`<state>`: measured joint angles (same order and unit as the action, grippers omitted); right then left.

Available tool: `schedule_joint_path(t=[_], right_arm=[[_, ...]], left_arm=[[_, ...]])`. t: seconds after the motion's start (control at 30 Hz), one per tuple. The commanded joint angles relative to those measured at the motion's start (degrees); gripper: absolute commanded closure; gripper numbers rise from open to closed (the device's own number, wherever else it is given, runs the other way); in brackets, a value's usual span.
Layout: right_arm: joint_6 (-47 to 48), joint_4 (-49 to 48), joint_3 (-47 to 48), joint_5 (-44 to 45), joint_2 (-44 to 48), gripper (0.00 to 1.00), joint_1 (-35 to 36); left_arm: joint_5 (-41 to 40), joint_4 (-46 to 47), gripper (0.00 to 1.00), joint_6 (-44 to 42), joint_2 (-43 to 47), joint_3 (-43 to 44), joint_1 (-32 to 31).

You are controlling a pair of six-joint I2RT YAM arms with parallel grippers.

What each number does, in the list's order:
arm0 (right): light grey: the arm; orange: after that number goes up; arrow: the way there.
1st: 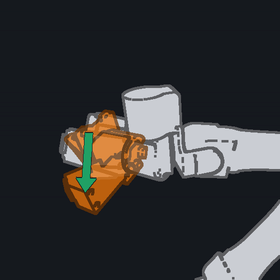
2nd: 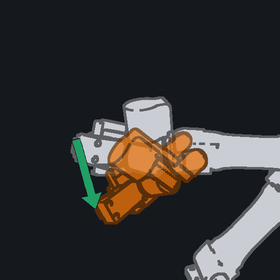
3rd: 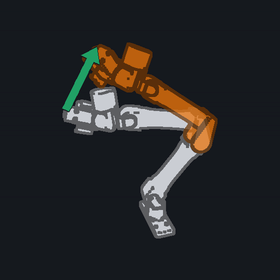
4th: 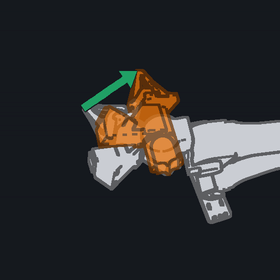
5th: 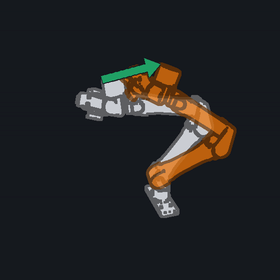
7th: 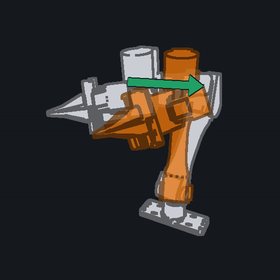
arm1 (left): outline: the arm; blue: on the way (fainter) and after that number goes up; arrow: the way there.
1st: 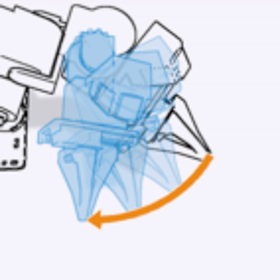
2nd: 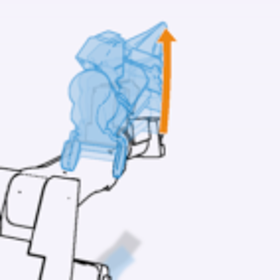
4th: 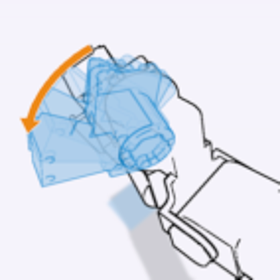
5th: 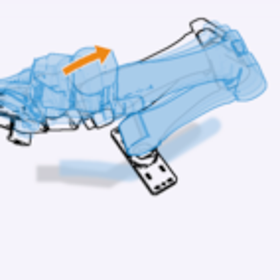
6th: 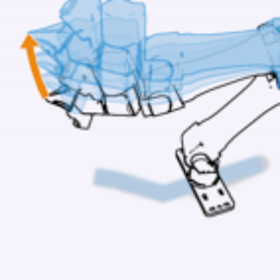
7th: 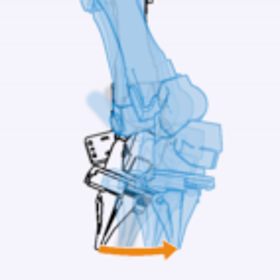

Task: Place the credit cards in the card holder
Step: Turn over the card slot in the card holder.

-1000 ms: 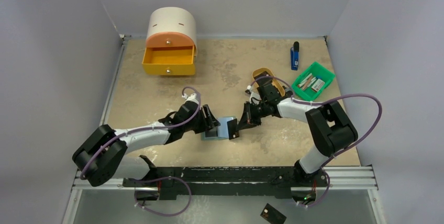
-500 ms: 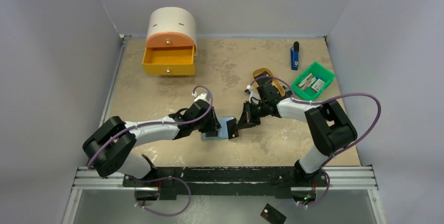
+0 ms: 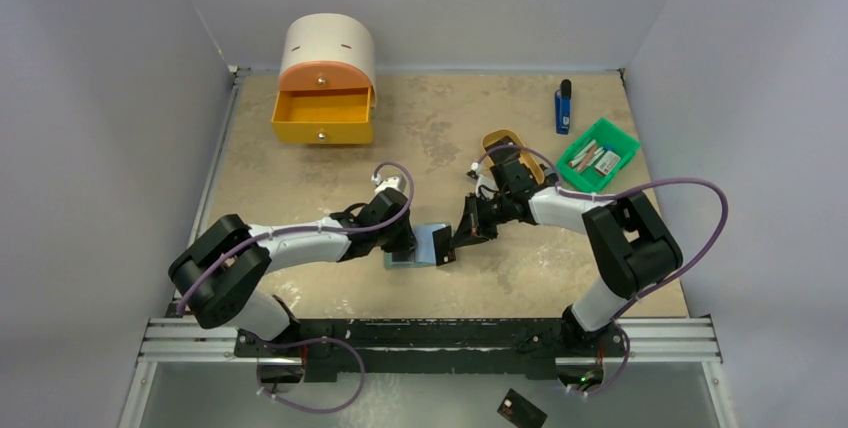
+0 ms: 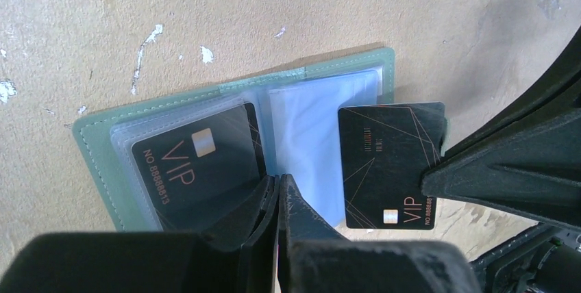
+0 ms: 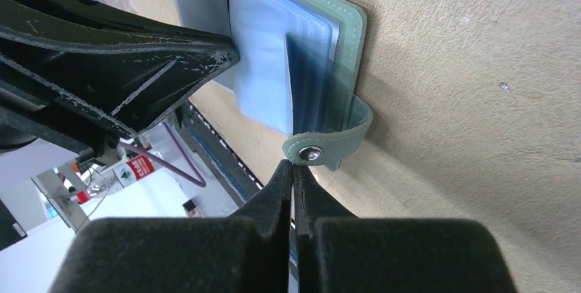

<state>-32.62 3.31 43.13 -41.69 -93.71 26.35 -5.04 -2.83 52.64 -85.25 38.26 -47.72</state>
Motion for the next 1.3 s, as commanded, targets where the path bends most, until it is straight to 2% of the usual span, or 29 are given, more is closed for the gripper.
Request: schedule_joint_path(t=[0.0, 0.33, 0.77, 1.27], right_arm=[[-0.2, 0.5, 1.5, -1.3, 2.4, 1.00, 0.3], [0.5, 6.5, -1.4, -1.1, 11.2, 1.00, -1.8], [0.9, 4.8, -2.8, -1.6, 8.3, 1.00, -2.3], [4.4, 2.9, -0.9, -3.5, 0.6, 1.00, -2.4]], left_arm=[[-1.7, -1.4, 1.00, -1.3, -0.9, 1.4, -0.3], [-4.0, -2.5, 1.00, -1.1, 0.0, 1.2, -0.3], [-4.0, -1.9, 1.00, -0.7, 0.2, 0.6, -0.3], [-2.8, -1.2, 1.00, -0.9, 0.4, 1.1, -0.3]])
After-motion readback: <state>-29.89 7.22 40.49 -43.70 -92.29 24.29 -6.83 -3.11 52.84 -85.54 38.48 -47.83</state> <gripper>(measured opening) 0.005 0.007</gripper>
